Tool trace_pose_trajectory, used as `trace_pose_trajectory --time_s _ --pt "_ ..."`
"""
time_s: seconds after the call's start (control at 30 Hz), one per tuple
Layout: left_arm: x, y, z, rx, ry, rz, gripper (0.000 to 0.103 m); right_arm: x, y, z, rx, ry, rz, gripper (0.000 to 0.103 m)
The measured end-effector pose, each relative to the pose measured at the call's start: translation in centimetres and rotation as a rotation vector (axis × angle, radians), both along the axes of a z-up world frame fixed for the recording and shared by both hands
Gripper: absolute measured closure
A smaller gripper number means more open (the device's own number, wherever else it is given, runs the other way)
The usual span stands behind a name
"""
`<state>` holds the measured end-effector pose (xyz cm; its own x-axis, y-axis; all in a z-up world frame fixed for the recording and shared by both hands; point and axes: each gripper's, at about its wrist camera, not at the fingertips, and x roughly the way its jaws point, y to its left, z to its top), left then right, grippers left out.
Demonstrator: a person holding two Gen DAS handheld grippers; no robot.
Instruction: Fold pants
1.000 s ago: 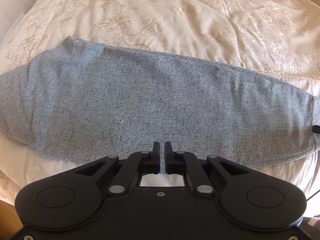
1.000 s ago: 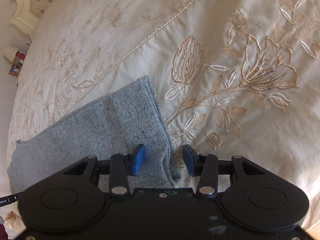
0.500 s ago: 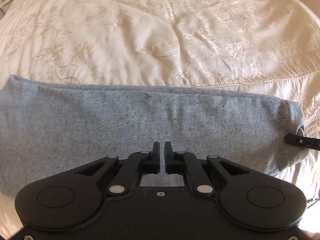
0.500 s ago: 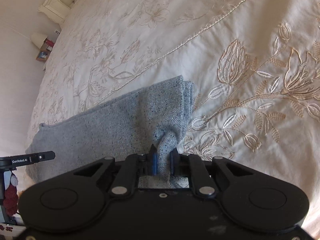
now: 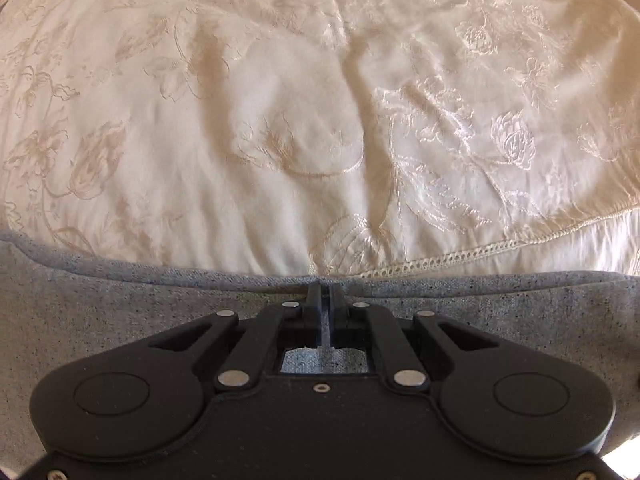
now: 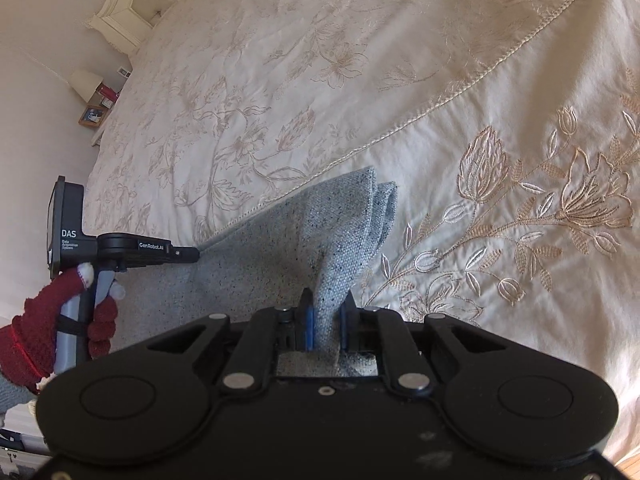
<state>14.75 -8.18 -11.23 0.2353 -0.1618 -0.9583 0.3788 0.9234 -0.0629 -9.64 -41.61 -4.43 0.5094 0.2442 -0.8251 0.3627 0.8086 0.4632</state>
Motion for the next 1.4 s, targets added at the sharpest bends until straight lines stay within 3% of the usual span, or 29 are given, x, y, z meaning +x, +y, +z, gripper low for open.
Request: trace_pose_trajectory --time_s 0.07,0.17,0.37,0.53,0.73,0.9,1.03,1.23,1.4 --pt "-1.1 1.0 1.6 -0.016 -0.029 -0.011 0.092 0.0 0.1 0.4 -0.001 0.004 -0.005 0.091" --pt "-3.4 2.7 2.6 -0.048 -0.006 -0.003 0.092 0.1 0.2 0.8 -0.003 0.01 -0.013 0.091" --pt "-8.1 4.0 -0.2 -0.018 0.102 -0.044 0.092 0.3 0.9 1.5 -0.015 0.029 -0.041 0.091" --pt "-7.7 4.5 -1.5 -0.05 0.138 -0.069 0.092 0.9 2.9 3.3 -0.063 0.039 -0.051 0.091" --pt "-4.7 9.2 1.9 -0.14 0.093 -0.074 0.092 2.6 10.5 9.1 -0.193 -0.011 -0.011 0.09" --pt "-1.9 16.6 3.0 -0.173 0.107 -0.029 0.092 5.5 20.6 12.4 -0.203 -0.092 0.053 0.09" --pt "-0.3 22.2 2.9 -0.149 0.106 0.0 0.092 8.8 29.6 10.5 -0.186 -0.105 0.127 0.09" --pt "0.8 29.4 3.0 -0.11 0.104 0.036 0.092 12.9 41.1 2.3 -0.22 -0.014 0.235 0.09" --pt "0.9 33.0 3.2 -0.101 0.101 0.06 0.092 14.3 46.0 -2.3 -0.327 0.024 0.297 0.075"
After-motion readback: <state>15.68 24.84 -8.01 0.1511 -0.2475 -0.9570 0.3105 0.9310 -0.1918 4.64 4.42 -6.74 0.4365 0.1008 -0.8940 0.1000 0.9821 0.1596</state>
